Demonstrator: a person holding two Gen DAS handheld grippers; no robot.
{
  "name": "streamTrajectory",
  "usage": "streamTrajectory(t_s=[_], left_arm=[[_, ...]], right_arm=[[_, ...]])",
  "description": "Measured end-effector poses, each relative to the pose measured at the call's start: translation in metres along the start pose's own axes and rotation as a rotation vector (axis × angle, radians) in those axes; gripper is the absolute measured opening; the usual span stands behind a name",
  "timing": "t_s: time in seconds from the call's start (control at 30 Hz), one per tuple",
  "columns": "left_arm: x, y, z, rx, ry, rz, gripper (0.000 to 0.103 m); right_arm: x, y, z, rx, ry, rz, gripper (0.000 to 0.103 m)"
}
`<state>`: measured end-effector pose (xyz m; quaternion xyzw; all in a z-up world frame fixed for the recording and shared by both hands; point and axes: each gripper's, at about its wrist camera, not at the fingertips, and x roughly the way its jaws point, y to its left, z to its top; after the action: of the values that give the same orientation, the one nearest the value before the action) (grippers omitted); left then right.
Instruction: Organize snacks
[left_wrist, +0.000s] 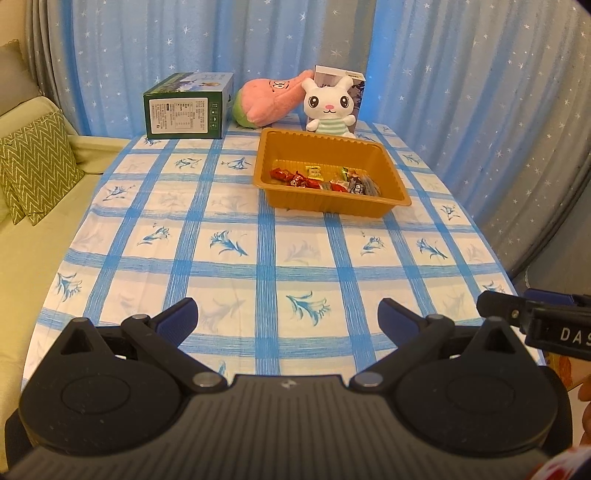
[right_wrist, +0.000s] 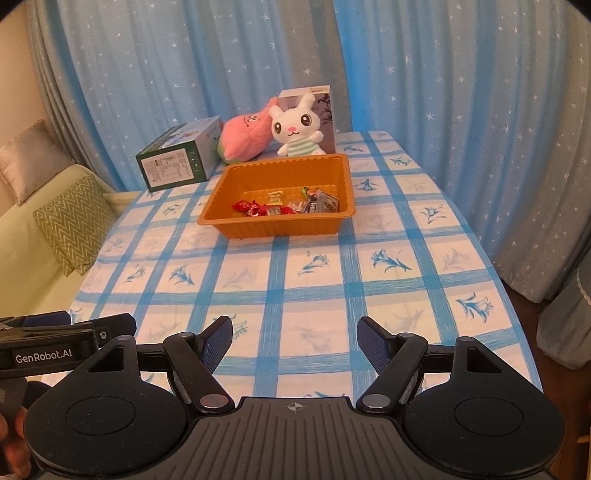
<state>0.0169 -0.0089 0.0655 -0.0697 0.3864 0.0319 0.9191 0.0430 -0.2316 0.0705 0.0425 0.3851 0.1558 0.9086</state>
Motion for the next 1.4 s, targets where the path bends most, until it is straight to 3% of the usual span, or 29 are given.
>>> streamTrajectory(t_s=[1.4], left_arm=[[-0.017,-0.014,-0.017,0.034,-0.007,-0.023,0.103]], right_arm=[[-0.013,0.005,-0.016,-0.012,0.005,0.008,0.074]])
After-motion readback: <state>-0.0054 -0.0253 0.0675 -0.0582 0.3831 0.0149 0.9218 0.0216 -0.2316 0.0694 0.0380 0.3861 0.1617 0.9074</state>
